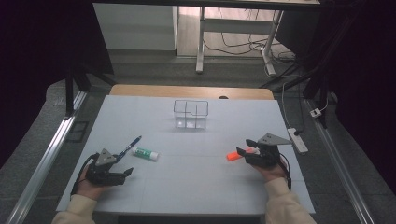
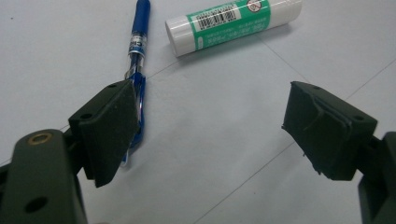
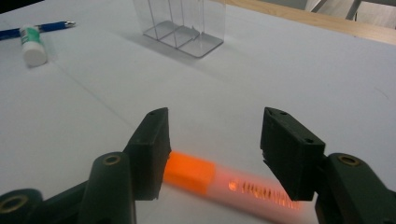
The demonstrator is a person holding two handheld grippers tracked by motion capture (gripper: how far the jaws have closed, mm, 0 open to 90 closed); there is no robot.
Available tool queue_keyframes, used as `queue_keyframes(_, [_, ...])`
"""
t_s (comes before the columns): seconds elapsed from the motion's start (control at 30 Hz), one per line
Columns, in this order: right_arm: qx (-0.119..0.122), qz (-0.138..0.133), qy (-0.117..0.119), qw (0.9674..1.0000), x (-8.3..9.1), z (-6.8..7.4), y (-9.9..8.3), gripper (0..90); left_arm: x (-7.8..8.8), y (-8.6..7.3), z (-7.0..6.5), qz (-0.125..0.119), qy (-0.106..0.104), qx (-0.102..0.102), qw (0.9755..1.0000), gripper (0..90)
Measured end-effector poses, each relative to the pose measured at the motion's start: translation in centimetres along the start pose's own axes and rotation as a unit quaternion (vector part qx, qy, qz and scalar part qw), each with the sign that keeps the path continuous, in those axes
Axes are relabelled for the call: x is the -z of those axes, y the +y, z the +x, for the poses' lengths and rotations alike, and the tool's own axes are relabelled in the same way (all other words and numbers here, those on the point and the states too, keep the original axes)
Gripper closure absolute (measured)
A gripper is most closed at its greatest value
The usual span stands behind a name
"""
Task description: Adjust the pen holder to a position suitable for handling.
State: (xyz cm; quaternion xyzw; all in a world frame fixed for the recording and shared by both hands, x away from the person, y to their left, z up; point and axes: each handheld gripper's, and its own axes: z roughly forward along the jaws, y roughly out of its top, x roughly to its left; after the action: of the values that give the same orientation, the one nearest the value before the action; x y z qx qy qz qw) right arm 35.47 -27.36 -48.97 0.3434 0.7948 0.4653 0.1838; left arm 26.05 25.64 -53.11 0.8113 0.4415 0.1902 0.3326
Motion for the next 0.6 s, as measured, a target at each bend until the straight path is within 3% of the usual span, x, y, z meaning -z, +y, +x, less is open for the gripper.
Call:
queue_keyframes(0.3, [0.022,-0.001,0.018,0.9996,2.6,0.7,-2.4,38.1,0.0,0.1,-0.1,0.0,0.001,-0.002,1.0,17.7])
queue_keyframes(0.6, [0.053,0.016,0.022,0.9982,2.4,1.0,-3.0,36.9,0.0,0.2,-0.1,-0.001,0.002,-0.001,1.0,17.6])
